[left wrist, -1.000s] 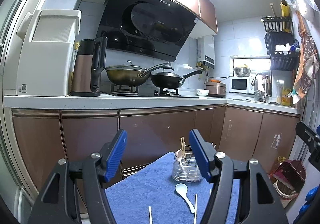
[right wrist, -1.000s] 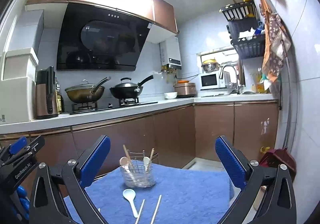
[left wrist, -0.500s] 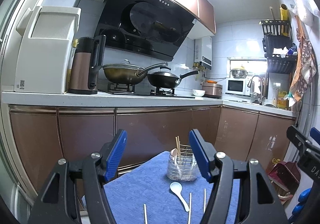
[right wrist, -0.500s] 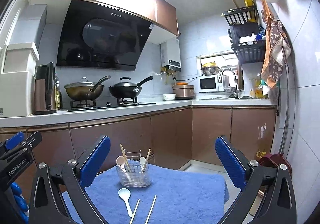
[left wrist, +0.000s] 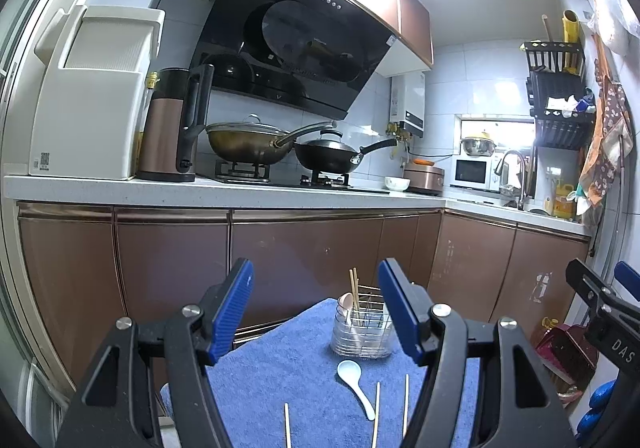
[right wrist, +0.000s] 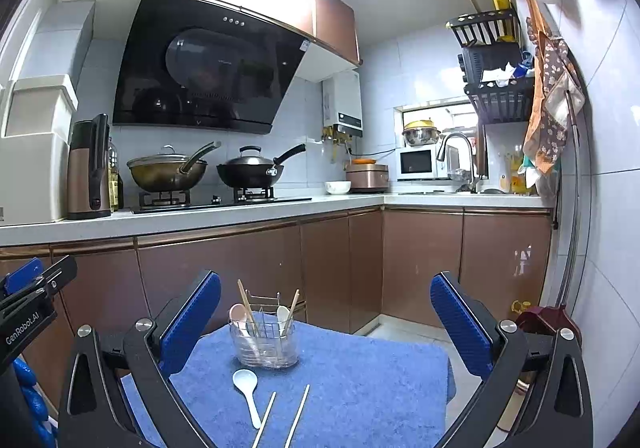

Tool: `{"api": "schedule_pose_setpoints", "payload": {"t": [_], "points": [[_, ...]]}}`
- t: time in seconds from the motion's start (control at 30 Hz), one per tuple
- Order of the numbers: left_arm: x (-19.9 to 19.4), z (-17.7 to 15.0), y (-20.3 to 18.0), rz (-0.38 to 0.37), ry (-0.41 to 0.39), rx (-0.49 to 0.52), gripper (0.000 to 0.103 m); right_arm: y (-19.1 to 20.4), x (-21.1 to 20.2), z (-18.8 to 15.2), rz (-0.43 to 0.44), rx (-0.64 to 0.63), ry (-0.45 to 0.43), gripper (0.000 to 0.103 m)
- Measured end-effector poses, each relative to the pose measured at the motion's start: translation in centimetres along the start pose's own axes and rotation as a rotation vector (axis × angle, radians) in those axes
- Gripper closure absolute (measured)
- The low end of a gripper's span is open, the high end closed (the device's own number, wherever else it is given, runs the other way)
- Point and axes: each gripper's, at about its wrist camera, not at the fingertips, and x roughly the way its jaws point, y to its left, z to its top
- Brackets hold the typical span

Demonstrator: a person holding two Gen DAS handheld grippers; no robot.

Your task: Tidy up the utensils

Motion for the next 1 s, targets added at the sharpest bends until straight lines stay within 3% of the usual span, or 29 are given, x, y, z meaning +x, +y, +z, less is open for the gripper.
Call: {"api": "schedule_pose_setpoints", "payload": {"t": [0.53, 1.0], "points": [[0.9, -0.6, 0.9, 0.026, 0.020, -0.028, 0.040, 0.6, 0.6, -0.4, 0.023, -0.017, 0.030, 0.000], [4.1, -2.8, 1.8, 0.032, 0.125, -0.050, 0.040, 1.4, 3.6, -2.5, 0.036, -0.024, 0.114, 0.000]]}}
